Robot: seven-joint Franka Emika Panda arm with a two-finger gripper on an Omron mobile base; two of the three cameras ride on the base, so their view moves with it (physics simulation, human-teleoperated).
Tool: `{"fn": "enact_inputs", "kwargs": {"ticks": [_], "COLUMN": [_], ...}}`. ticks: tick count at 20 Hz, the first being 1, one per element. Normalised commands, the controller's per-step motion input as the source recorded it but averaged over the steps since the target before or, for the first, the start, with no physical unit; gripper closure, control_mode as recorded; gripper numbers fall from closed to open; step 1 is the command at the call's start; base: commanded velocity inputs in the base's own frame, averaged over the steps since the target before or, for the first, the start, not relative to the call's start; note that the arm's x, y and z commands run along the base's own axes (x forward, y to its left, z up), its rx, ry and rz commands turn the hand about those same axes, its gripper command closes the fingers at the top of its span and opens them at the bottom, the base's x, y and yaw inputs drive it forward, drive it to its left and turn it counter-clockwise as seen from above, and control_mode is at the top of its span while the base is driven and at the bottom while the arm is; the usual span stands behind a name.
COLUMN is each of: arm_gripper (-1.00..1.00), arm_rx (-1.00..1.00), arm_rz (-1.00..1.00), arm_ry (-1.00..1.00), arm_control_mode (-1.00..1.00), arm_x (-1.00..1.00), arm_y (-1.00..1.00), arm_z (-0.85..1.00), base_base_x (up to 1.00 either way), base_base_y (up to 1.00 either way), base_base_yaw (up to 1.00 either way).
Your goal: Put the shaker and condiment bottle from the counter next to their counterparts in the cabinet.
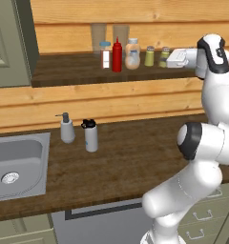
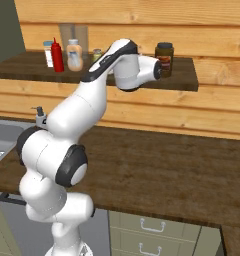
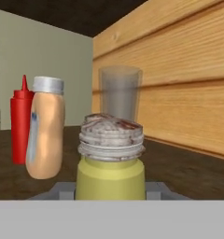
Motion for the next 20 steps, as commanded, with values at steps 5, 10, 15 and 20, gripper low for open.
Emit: {"fn": "enact_inputs", "kwargs": {"ticks": [5,10,15,20], "arm_gripper": [-1.0,-1.0,-1.0,-1.0], "arm_rx": [-0.06,-0.02,0.0,0.02], "arm_rz": [0.0,0.0,0.0,0.0], "arm_ry": [0.02,0.02,0.0,0.0], "arm_control_mode": [-1.0,-1.0,-1.0,-1.0], "arm_x": [0.18,0.16,0.0,-0.18], "arm_y": [0.24,0.05,-0.08,-0.03], "arm_z": [-0.18,-0.08,-0.03,-0.01], "base_base_x": [0.0,0.0,0.0,0.0], "base_base_y": [0.0,0.0,0.0,0.0], "base_base_yaw": [0.0,0.0,0.0,0.0]}}
